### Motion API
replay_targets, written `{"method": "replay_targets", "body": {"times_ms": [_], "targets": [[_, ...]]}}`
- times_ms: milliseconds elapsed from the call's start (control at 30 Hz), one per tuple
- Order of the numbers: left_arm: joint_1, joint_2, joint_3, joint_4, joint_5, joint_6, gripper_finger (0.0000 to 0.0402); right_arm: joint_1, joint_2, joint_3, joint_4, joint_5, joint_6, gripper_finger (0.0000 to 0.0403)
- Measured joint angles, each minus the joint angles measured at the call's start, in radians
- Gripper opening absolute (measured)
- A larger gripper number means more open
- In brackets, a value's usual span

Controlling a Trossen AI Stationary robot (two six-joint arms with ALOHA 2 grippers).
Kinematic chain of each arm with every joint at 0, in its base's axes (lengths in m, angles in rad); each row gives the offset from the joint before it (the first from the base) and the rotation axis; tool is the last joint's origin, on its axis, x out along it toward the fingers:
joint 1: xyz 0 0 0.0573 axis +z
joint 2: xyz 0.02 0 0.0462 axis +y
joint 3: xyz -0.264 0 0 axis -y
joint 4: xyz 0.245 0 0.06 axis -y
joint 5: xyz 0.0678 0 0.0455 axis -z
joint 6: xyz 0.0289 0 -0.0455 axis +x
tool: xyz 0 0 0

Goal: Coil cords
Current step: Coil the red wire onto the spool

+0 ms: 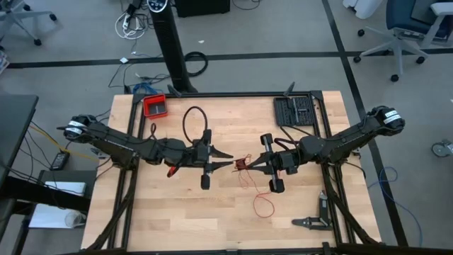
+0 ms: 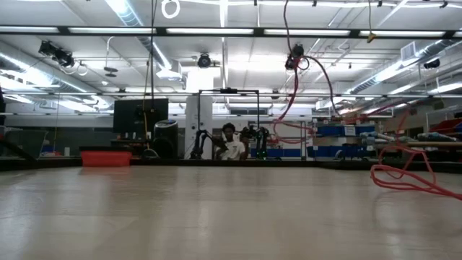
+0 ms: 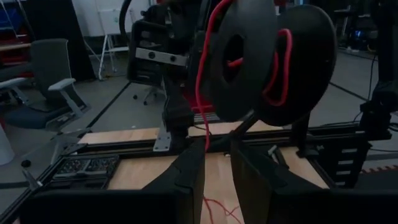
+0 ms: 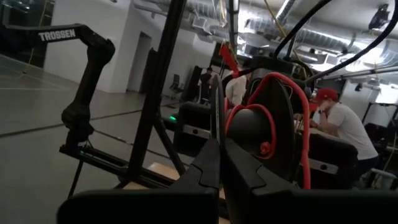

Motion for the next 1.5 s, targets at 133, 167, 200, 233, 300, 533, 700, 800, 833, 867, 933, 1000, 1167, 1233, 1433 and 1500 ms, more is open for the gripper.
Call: {"method": "replay_targets", "body": {"times_ms": [133, 167, 200, 233, 300, 533, 700, 800, 833, 867, 933, 1000, 1167, 1233, 1433, 1500], "targets": [[-0.008, 0.0, 0.0, 0.004, 0.0, 0.0, 0.008, 0.0, 0.0, 0.0, -0.021, 0.035, 0.0, 0.0002], [-0.01, 0.0, 0.0, 0.012, 0.0, 0.0, 0.008, 0.0, 0.0, 0.0, -0.028, 0.038, 0.001, 0.0002], [-0.012, 0.0, 0.0, 0.023, 0.0, 0.004, 0.008, 0.0, 0.0, 0.0, -0.031, 0.039, 0.004, 0.0002], [-0.013, 0.0, 0.0, 0.031, 0.0, 0.011, 0.008, 0.0, 0.0, 0.0, -0.03, 0.038, 0.006, 0.0002], [-0.013, 0.0, 0.0, 0.045, 0.0, 0.024, 0.008, 0.0, 0.0, 0.0, -0.031, 0.039, 0.013, 0.0002], [-0.013, 0.0, 0.0, 0.125, 0.0, 0.048, 0.0078, 0.005, 0.0, 0.0, -0.036, 0.041, 0.017, 0.0002], [-0.013, 0.0, 0.0, 0.126, -0.003, 0.104, 0.0014, 0.005, 0.0, 0.0, -0.053, 0.044, 0.095, 0.0019], [-0.011, 0.001, 0.0, 0.13, -0.015, 0.105, 0.0005, 0.005, 0.0, 0.0, -0.1, 0.07, 0.15, 0.0042], [-0.011, 0.001, 0.0, 0.136, -0.016, 0.105, 0.0004, 0.007, 0.0, 0.0, -0.114, 0.082, 0.162, 0.005], [-0.01, 0.0, 0.0, 0.138, -0.022, 0.105, 0.0003, 0.01, 0.0, 0.0, -0.121, 0.091, 0.174, 0.0058], [-0.01, 0.0, 0.0, 0.132, -0.04, 0.107, 0.0003, 0.02, 0.0, 0.0, -0.131, 0.112, 0.196, 0.0071], [-0.01, 0.0, 0.0, 0.117, -0.061, 0.114, 0.0002, 0.045, -0.01, 0.0, -0.163, 0.17, 0.212, 0.008], [-0.01, -0.04, 0.001, 0.052, -0.08, 0.126, 0.0001, 0.122, -0.083, 0.0, -0.252, 0.407, 0.163, 0.008], [-0.01, -0.048, 0.001, 0.031, -0.086, 0.126, 0.0001, 0.143, -0.105, 0.0, -0.262, 0.451, 0.144, 0.0078], [-0.01, -0.049, 0.0, 0.038, -0.063, 0.127, 0.0001, 0.163, -0.113, 0.0, -0.321, 0.546, 0.139, 0.0079], [-0.01, -0.049, 0.0, 0.035, -0.059, 0.127, 0.0, 0.155, -0.103, 0.0, -0.318, 0.547, 0.149, 0.0079]]}}
